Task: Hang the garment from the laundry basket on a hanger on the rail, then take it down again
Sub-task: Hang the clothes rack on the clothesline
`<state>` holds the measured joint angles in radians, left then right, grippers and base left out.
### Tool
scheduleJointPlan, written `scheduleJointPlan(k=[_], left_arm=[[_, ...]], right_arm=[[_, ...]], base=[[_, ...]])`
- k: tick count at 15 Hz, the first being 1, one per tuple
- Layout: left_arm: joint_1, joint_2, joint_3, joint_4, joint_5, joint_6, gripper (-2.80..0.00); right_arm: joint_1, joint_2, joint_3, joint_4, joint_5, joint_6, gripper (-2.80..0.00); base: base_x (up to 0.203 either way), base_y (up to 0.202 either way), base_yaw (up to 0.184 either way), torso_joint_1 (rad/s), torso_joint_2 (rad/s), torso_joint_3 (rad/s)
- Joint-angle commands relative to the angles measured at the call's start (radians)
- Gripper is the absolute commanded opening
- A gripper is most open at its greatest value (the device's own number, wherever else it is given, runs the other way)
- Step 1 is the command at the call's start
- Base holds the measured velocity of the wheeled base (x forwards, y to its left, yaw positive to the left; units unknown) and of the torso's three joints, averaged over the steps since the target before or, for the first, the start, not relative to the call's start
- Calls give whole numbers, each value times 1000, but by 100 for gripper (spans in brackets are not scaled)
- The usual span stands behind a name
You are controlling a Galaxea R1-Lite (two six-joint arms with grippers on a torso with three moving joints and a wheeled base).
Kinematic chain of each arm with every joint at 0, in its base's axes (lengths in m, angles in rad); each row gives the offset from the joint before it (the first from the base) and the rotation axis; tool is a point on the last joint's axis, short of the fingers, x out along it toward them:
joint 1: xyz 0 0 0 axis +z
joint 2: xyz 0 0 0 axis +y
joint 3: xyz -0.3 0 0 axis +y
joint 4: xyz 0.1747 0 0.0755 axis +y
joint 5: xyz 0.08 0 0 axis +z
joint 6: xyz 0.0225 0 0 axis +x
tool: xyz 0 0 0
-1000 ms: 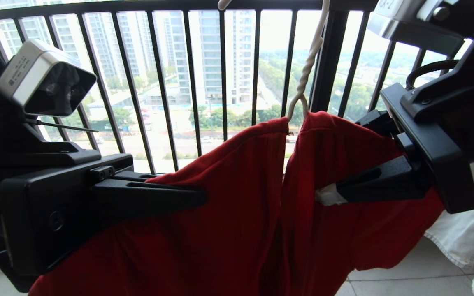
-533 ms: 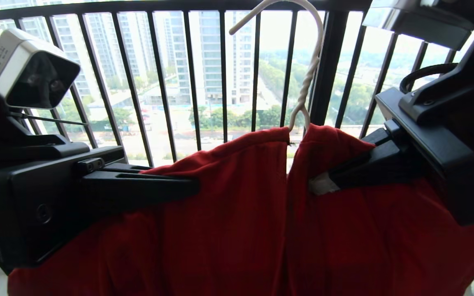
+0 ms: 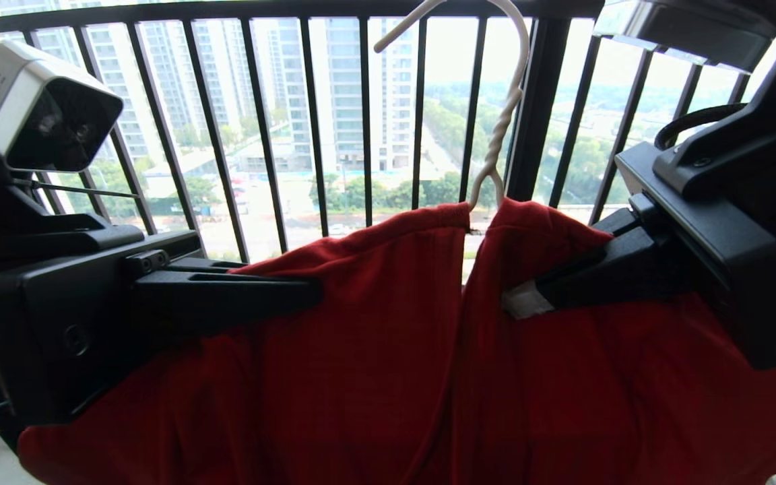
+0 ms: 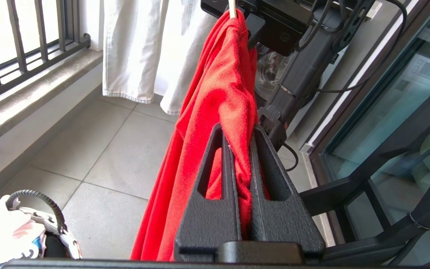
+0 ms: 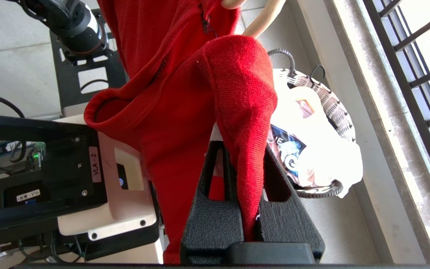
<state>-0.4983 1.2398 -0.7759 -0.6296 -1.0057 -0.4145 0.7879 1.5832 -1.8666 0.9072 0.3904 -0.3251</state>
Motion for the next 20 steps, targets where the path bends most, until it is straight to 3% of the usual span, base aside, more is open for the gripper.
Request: scheduleJointPlan(k=[1,4,7,12,15,16,20], left_arm=[[2,9,-2,-4,-4,1,-280],[37,29,0,-2,-5,66,-280],[67,45,-10,-4,-5,71,-280],[81,67,-22,-5,-4,77,-280],[92,72,-16,-2,-4,129,-280],[92,72,-16,-2,-5,131,0],[92,72,-17,-2,-5,134,0]], right_arm=[[1,10,3,2,5,-21,-280],[1,27,20,-52,22,-35,-280],[-1,52,55,-140,27,-37,-280],[-7,78,58,-163,27,-65,-280],[-8,74,58,-163,27,-65,-280],[-9,72,58,-163,27,-65,-280],[-9,59,60,-163,28,-65,-280]], base=[[0,0,0,0,0,0],[0,0,0,0,0,0],[0,0,0,0,0,0],[0,0,0,0,0,0],[0,0,0,0,0,0],[0,0,0,0,0,0],[0,0,0,0,0,0]])
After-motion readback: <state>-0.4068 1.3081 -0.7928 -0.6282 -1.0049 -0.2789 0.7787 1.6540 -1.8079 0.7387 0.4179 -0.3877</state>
